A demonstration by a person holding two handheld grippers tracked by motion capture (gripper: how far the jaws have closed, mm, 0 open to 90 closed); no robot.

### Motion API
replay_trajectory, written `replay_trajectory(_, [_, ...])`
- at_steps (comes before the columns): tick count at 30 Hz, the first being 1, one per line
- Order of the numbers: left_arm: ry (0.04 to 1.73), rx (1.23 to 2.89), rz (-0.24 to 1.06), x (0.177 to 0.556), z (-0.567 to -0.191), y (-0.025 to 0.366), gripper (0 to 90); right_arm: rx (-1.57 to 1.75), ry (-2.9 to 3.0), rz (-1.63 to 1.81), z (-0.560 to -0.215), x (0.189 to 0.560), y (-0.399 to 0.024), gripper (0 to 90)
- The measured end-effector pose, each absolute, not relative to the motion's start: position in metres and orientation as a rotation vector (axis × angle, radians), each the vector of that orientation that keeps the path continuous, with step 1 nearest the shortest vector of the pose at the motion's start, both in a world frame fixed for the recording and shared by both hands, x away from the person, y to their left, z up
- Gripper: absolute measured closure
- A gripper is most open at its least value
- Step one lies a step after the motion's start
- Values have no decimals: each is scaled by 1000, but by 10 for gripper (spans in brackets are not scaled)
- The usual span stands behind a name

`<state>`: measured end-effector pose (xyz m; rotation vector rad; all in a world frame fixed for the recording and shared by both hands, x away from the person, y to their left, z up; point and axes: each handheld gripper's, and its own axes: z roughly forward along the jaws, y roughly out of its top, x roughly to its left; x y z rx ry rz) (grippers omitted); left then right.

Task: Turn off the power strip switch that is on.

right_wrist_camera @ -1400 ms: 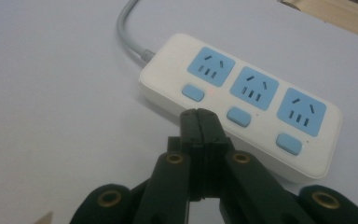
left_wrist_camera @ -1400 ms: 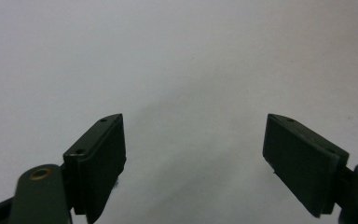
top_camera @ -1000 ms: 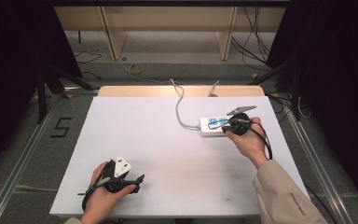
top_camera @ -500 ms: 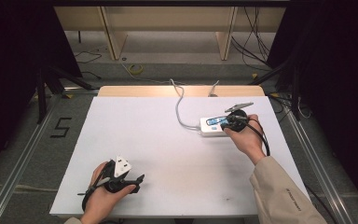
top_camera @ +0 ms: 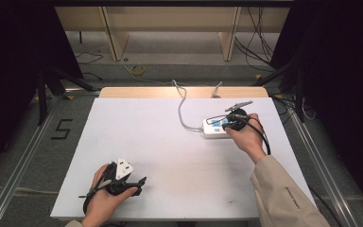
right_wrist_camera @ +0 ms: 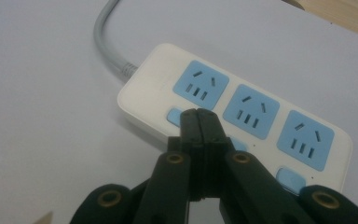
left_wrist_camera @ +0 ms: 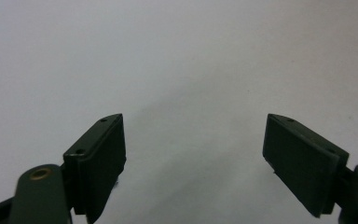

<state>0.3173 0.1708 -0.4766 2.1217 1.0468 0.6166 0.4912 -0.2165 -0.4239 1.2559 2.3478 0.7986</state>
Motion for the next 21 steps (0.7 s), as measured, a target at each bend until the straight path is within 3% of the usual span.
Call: replay_trajectory(21, [1045,2121,616,318,-476,171,208,1271,2372,778,-428,505,-208,900])
